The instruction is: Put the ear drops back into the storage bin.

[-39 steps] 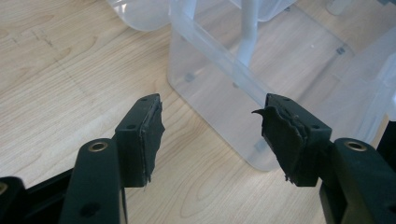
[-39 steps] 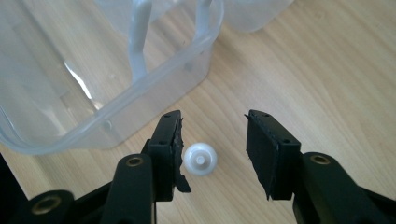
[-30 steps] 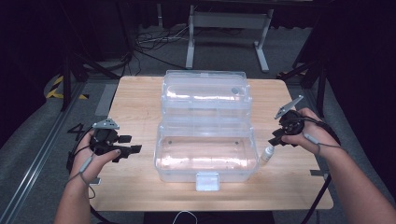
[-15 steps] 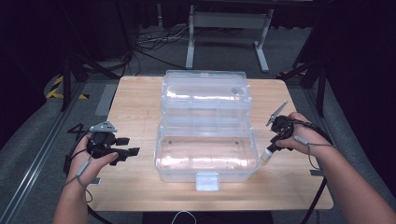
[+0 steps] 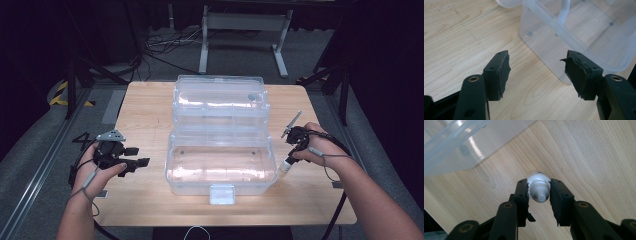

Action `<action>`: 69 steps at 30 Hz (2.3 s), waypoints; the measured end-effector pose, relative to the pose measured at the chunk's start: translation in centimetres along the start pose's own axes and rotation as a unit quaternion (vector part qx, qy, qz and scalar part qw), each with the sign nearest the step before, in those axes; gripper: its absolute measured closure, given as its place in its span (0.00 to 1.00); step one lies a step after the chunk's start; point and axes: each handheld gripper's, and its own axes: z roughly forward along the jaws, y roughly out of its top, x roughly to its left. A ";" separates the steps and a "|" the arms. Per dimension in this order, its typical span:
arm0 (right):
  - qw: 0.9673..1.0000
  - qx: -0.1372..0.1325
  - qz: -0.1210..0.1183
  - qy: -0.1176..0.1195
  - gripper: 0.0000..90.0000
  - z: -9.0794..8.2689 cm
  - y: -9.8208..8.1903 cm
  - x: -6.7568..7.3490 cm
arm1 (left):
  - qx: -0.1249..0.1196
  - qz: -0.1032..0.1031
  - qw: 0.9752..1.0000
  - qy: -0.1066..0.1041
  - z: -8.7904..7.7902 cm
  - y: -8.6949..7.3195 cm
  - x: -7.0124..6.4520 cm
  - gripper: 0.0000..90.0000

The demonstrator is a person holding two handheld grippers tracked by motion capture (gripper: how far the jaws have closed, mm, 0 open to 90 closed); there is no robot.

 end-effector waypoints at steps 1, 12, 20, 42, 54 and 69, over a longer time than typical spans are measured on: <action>1.000 0.002 0.002 0.000 0.78 0.1 0.0 0.0 | 0.000 -0.001 1.000 0.000 0.0 0.0 0.0 0.41; 1.000 0.004 -0.002 -0.002 0.79 0.0 0.0 0.2 | 0.001 0.002 1.000 -0.001 0.2 0.1 0.1 0.41; 1.000 -0.006 -0.012 -0.005 0.79 -1.7 0.0 0.3 | 0.000 0.001 1.000 -0.003 0.1 0.1 0.2 0.41; 0.996 -0.013 -0.093 0.002 0.79 -7.1 0.4 2.5 | 0.000 -0.001 1.000 -0.004 0.2 0.2 0.2 0.41; 0.990 -0.010 -0.141 -0.001 0.79 -9.2 1.1 3.9 | 0.000 -0.001 1.000 -0.005 0.2 0.2 0.3 0.41; 0.982 -0.012 -0.189 -0.008 0.79 -10.8 2.8 6.4 | 0.001 0.000 1.000 -0.005 0.3 0.2 0.3 0.41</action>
